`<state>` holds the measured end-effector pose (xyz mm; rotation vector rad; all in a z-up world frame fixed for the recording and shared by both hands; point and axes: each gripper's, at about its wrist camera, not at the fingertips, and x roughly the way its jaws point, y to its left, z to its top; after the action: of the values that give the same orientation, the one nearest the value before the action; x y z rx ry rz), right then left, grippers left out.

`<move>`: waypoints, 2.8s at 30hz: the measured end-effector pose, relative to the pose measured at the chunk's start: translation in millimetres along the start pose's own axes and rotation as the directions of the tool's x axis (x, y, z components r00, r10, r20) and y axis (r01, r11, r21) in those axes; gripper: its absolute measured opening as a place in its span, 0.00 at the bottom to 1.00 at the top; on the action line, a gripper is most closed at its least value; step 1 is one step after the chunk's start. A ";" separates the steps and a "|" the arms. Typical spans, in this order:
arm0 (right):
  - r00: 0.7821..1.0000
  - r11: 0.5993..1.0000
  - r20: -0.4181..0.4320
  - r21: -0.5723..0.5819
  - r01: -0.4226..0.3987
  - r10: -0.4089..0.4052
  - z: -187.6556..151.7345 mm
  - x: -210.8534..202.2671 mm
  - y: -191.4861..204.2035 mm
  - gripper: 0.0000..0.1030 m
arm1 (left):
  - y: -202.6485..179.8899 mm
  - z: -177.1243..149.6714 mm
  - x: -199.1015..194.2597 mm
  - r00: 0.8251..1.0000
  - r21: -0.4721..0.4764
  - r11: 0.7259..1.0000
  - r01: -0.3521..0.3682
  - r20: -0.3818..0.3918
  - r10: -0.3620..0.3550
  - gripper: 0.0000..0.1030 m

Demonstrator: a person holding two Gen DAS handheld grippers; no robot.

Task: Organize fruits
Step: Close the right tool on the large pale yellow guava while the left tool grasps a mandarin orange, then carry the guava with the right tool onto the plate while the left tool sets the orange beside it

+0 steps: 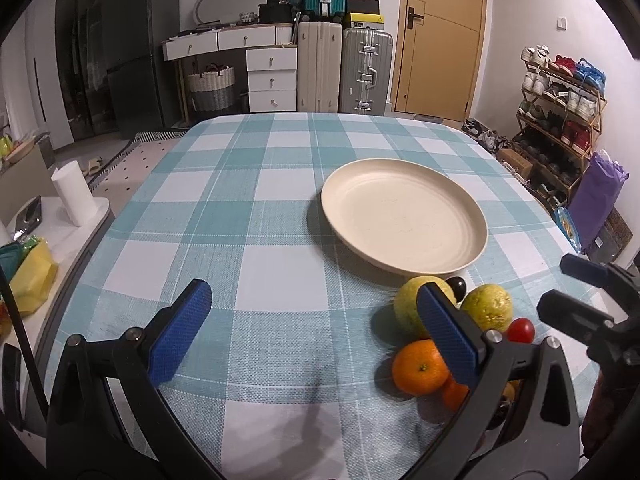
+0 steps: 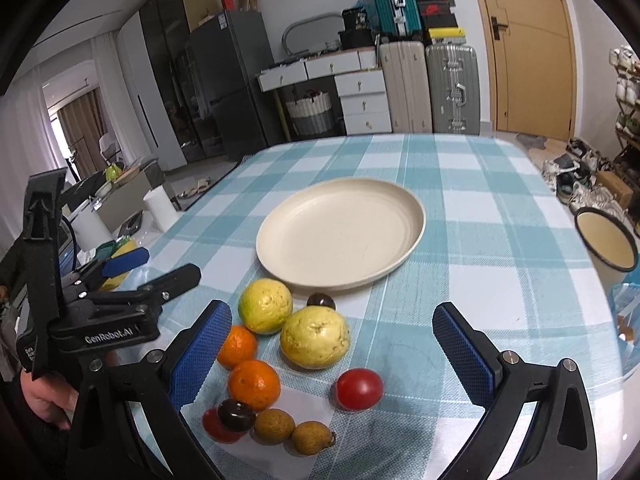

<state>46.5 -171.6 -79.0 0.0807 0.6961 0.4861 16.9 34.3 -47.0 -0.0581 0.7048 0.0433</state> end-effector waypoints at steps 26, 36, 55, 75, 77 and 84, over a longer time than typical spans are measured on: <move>0.965 0.986 -0.212 0.102 -0.134 0.153 -9.4 65.3 -8.7 0.53 | 17.2 -12.8 18.6 0.993 -0.053 0.995 0.083 -0.077 -0.087 0.99; 0.962 0.978 -0.211 0.149 -0.145 0.175 -9.2 68.7 -13.4 0.52 | 15.3 -21.7 13.5 0.988 -0.048 0.992 0.115 -0.096 -0.119 0.99; 0.978 0.977 -0.108 0.140 -0.163 0.179 -2.5 37.2 -18.2 0.51 | 8.3 -31.4 38.3 0.937 -0.100 0.963 0.250 -0.226 -0.267 0.98; 0.977 0.974 -0.091 0.141 -0.177 0.191 -4.1 29.4 -21.2 0.51 | -15.4 -21.4 67.2 0.823 -0.170 0.882 0.440 -0.317 -0.472 0.34; 0.977 0.974 -0.092 0.137 -0.178 0.191 -3.6 29.7 -20.5 0.51 | -12.1 -20.9 68.4 0.814 -0.188 0.874 0.447 -0.319 -0.485 0.34; 0.979 0.974 -0.071 0.135 -0.180 0.190 0.6 24.7 -19.8 0.51 | -0.4 -3.6 58.1 0.823 -0.198 0.867 0.458 -0.274 -0.497 0.34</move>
<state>71.2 -177.8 -97.9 0.2487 0.8053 0.6262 58.8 34.8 -87.5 -0.3692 0.9937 -0.4188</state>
